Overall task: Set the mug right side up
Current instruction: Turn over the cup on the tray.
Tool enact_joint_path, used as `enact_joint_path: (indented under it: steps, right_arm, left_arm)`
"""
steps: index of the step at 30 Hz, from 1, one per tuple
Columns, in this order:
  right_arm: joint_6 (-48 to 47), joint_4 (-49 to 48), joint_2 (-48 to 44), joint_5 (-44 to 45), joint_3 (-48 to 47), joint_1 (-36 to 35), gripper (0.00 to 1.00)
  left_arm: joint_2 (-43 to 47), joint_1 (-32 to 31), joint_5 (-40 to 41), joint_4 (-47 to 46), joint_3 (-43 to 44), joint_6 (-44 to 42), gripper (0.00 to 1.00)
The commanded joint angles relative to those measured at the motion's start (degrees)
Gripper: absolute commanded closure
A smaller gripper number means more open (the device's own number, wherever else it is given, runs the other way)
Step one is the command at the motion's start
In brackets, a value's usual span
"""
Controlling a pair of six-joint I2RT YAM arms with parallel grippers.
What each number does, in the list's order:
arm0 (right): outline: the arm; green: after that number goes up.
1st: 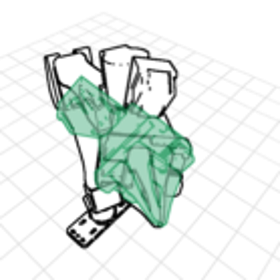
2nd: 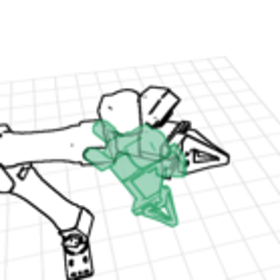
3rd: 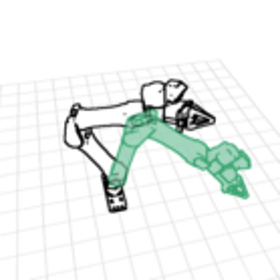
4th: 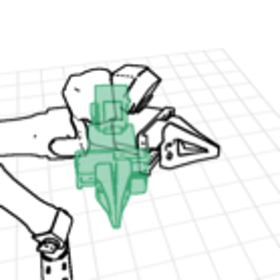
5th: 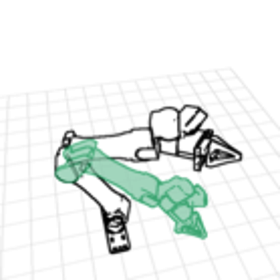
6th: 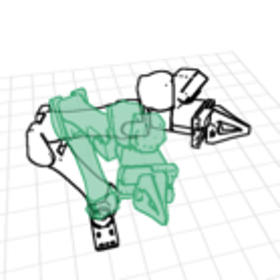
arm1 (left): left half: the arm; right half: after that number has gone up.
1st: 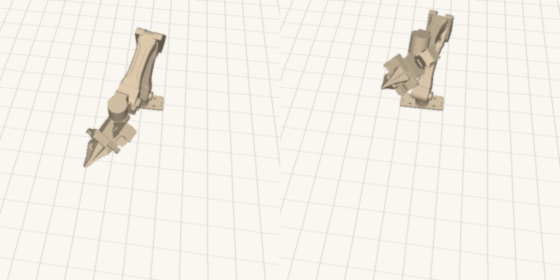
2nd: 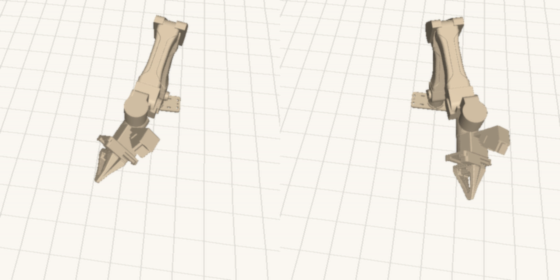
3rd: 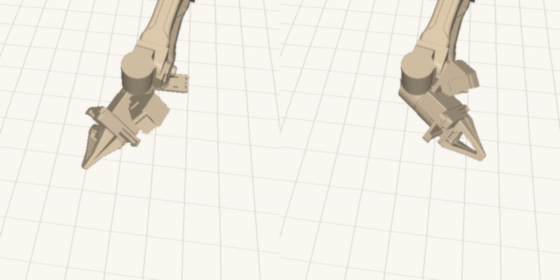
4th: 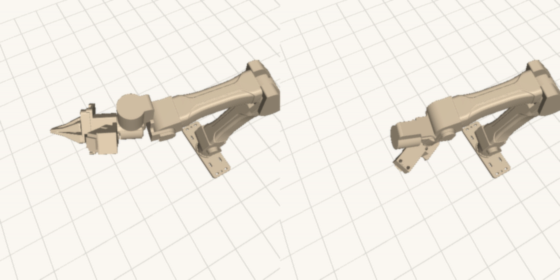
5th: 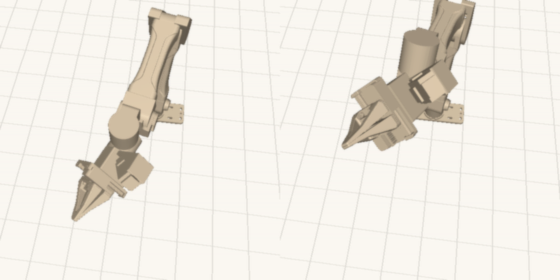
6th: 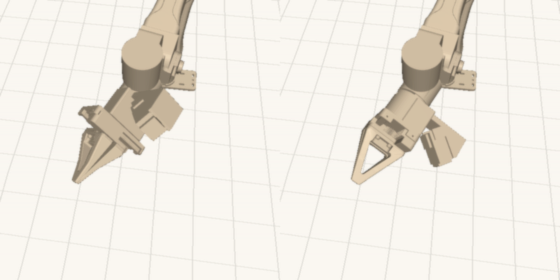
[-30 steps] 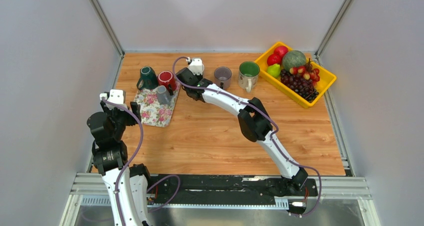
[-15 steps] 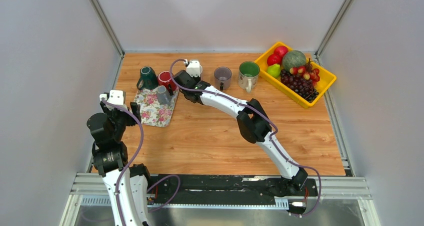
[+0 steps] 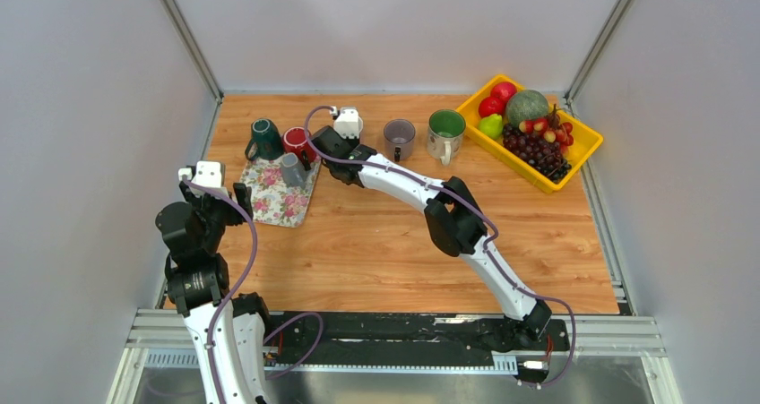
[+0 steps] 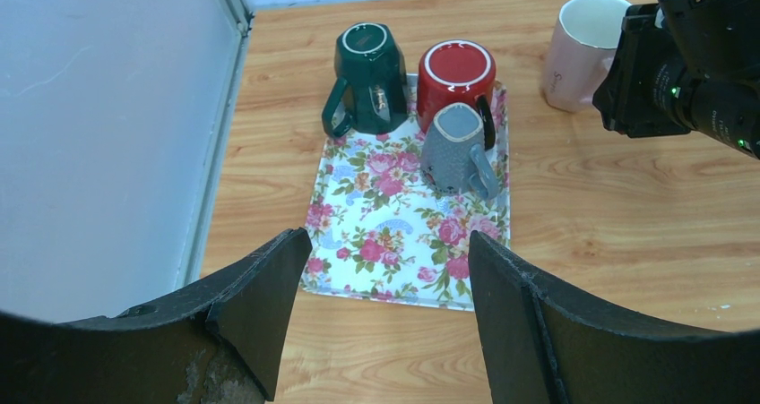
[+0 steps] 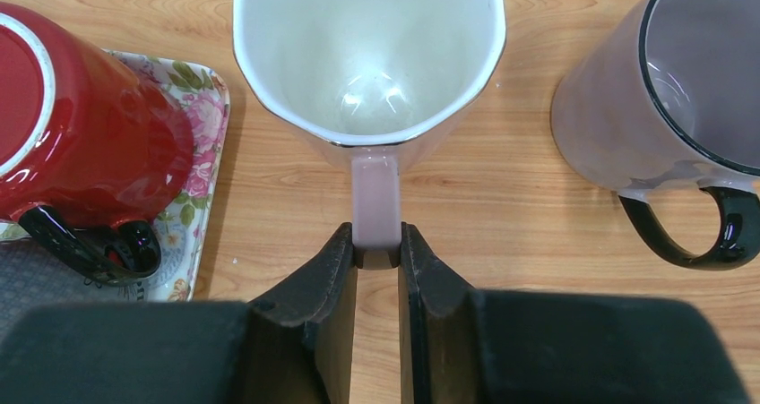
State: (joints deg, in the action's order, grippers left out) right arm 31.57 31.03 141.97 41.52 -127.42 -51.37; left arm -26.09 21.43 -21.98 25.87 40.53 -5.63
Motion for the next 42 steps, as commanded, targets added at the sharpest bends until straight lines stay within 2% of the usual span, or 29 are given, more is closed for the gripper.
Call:
enact_joint_path:
  steps: [1, 11, 25, 31, 38, 42]
  right_arm:
    - [1.2, -1.2, -5.7, 2.1, -0.5, -0.9, 0.82]
    - [1.3, -1.0, -6.0, 2.2, -0.4, -1.2, 0.80]
    - [1.1, -0.9, -7.1, 0.8, 1.5, -1.2, 0.48]
    - [1.0, -0.9, -10.7, -1.3, 5.4, -1.5, 0.41]
    - [-2.7, -1.3, -16.9, -1.5, 8.2, -3.5, 0.37]
    - [-13.5, -5.4, -20.6, -9.7, 10.7, -5.5, 0.31]
  left_arm:
    - [0.3, 0.8, -0.5, -1.9, 0.0, 1.0, 0.24]
    - [0.3, 0.8, -0.5, -1.9, 0.0, 0.9, 0.24]
    - [0.3, 0.8, -0.5, -1.9, -0.1, 1.0, 0.24]
    - [0.3, 0.8, -0.4, -2.0, -0.2, 0.9, 0.24]
    - [0.6, 0.8, -0.4, -2.0, -0.2, 0.8, 0.24]
    - [0.7, 0.8, -0.3, -1.9, -0.1, 0.9, 0.24]
